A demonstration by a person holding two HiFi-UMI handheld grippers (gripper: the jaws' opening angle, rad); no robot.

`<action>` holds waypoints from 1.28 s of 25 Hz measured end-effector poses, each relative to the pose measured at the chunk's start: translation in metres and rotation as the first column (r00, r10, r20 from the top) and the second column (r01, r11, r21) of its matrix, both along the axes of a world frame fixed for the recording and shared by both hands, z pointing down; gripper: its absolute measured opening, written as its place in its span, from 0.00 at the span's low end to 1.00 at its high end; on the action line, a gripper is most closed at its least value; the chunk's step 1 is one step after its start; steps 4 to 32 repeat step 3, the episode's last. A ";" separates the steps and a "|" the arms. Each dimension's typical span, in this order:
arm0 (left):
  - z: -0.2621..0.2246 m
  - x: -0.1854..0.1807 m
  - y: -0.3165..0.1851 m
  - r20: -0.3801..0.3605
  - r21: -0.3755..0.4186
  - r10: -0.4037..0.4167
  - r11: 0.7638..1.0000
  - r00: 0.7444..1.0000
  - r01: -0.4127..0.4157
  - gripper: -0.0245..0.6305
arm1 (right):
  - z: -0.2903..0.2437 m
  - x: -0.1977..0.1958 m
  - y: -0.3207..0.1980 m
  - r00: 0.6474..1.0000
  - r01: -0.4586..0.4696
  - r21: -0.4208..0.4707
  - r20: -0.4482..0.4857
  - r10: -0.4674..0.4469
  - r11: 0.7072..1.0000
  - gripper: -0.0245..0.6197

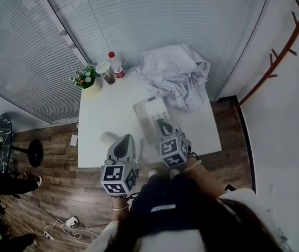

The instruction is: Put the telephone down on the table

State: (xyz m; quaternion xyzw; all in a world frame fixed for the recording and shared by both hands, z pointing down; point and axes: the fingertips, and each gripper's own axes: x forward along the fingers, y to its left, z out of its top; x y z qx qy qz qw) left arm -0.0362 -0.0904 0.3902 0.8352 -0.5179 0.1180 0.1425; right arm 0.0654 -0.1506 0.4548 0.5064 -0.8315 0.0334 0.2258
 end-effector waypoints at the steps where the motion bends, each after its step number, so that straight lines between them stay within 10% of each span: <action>1: 0.000 0.001 -0.001 0.000 0.000 0.000 1.000 1.000 0.000 0.03 | 0.000 0.001 -0.001 1.000 -0.002 0.001 -0.002 0.002 1.000 0.03; 32: 0.000 0.002 -0.002 0.001 0.002 0.000 1.000 1.000 0.000 0.03 | -0.001 0.003 -0.002 1.000 -0.005 0.005 -0.005 0.005 1.000 0.03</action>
